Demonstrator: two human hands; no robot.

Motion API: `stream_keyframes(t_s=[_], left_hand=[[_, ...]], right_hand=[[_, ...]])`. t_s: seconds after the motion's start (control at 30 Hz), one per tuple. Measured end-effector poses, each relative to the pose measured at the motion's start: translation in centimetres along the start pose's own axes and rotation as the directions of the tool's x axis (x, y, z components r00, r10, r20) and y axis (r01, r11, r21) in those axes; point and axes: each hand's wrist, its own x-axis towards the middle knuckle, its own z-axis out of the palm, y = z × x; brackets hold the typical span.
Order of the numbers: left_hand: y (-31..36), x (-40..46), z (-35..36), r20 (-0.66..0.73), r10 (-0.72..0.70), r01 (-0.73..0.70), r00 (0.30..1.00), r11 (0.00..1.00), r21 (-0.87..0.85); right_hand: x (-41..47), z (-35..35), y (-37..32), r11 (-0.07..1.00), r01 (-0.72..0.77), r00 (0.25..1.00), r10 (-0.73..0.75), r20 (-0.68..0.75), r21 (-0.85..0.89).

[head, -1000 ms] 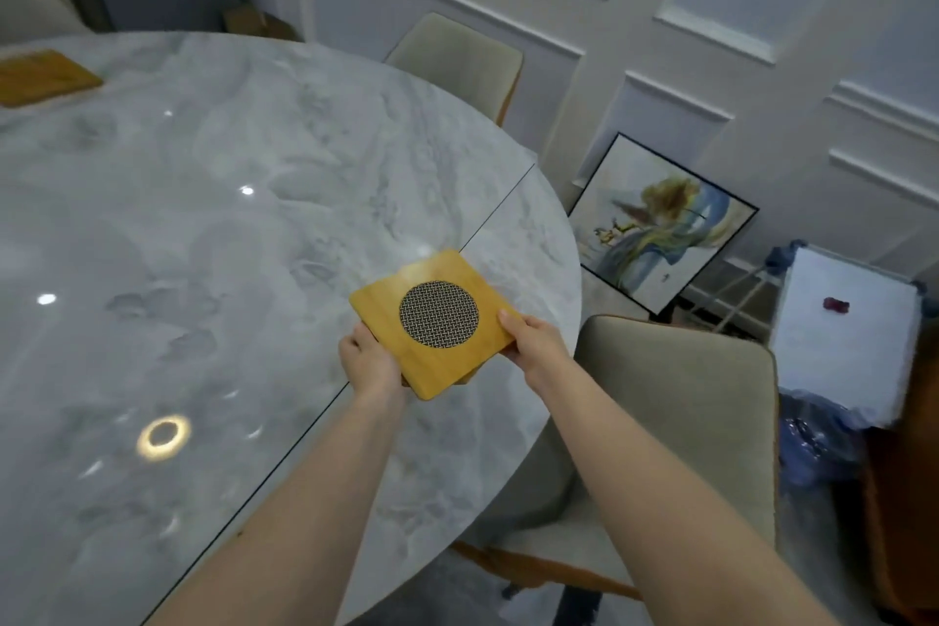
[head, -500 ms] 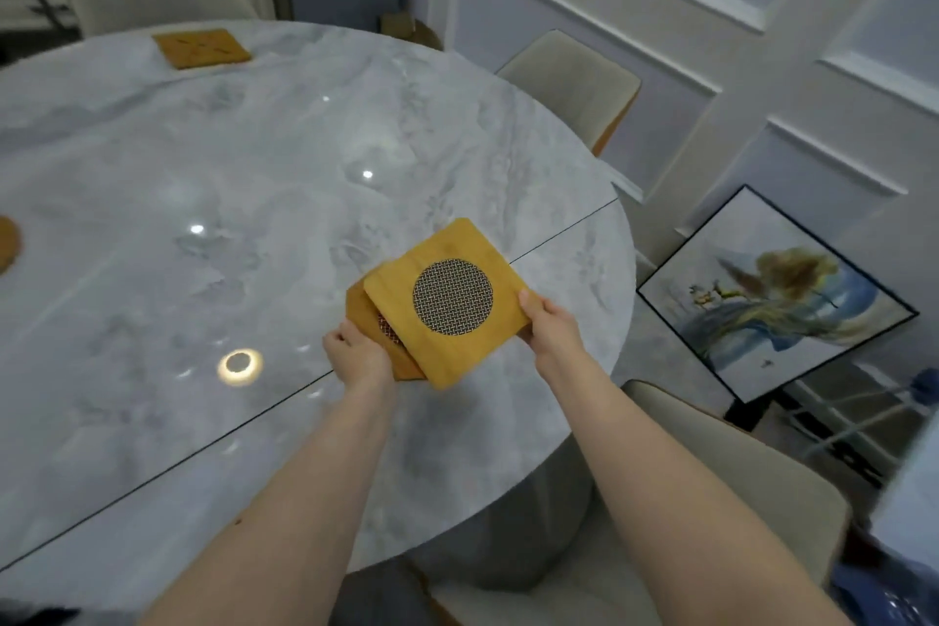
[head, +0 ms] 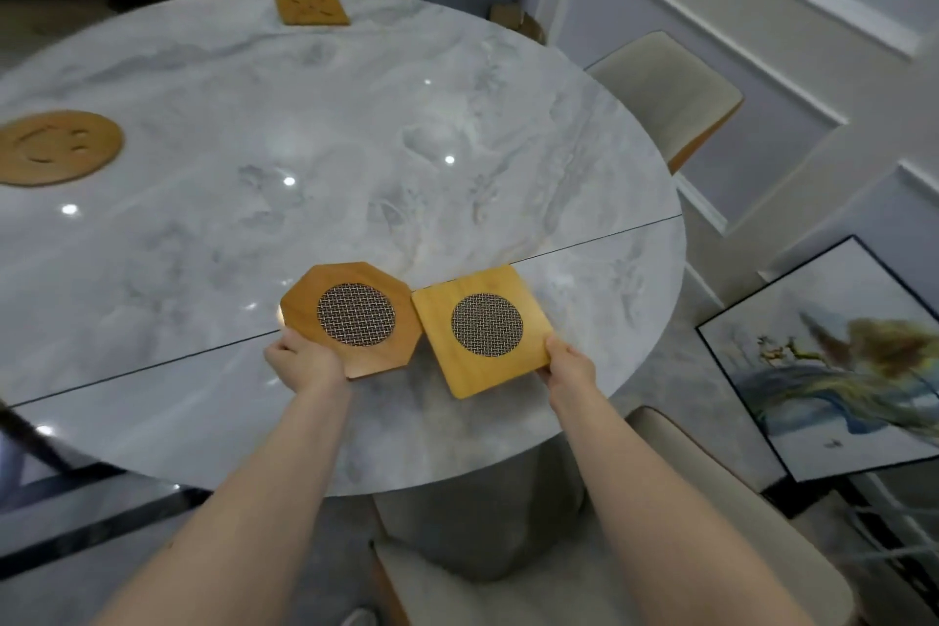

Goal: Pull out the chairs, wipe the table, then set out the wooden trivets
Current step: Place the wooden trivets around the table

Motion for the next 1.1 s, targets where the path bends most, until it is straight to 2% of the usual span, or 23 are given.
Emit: stream_keyframes(t_s=[0.23,0.43,0.47,0.53,0.57,0.6,0.67,0.73,0.77,0.87,1.1], left_hand=[[0.2,1.3,-1.4,-0.048,-0.015,0.012,0.999,0.998,-0.059],[0.4,2.0,-1.4,-0.044,-0.014,0.010,0.999,0.997,-0.080],[0.3,2.2,-1.3,-0.034,-0.025,0.021,0.999,0.995,-0.093],[0.3,2.3,-1.0,-0.022,-0.044,0.042,0.999,0.994,-0.103],[0.3,2.2,-0.9,-0.020,-0.047,0.044,0.999,0.994,-0.103],[0.4,2.0,-0.7,-0.015,-0.047,0.045,0.999,0.994,-0.096],[0.5,1.5,-0.5,-0.013,-0.038,0.037,0.999,0.997,-0.070],[0.4,1.4,-0.3,-0.012,-0.028,0.027,1.000,0.998,-0.058],[0.3,1.5,-0.2,-0.011,-0.024,0.023,1.000,0.998,-0.057],[0.1,1.7,-0.2,-0.019,-0.021,0.020,1.000,0.999,-0.047],[-0.4,2.0,-0.3,-0.026,-0.034,0.033,0.999,0.999,-0.032]], right_hand=[[0.8,1.3,1.5,0.993,-0.034,0.998,0.029,-0.053,-0.111],[0.7,2.7,1.5,0.930,0.002,0.993,-0.044,-0.108,-0.368],[0.7,3.0,1.4,0.869,0.009,0.988,-0.085,-0.130,-0.495],[0.3,3.4,1.3,0.654,0.036,0.964,-0.221,-0.146,-0.755],[-0.1,3.6,1.2,0.562,0.076,0.949,-0.295,-0.114,-0.823],[-0.5,3.8,1.1,0.486,0.152,0.930,-0.366,-0.043,-0.861],[-1.2,4.2,1.5,0.270,0.373,0.873,-0.427,0.237,-0.887],[-1.5,4.6,2.7,0.066,0.550,0.798,-0.337,0.500,-0.833],[-1.6,4.6,3.3,0.009,0.599,0.773,-0.268,0.575,-0.801],[-1.4,4.6,5.3,-0.106,0.651,0.742,-0.120,0.659,-0.752],[-0.8,4.6,6.3,-0.168,0.635,0.745,-0.123,0.655,-0.754]])
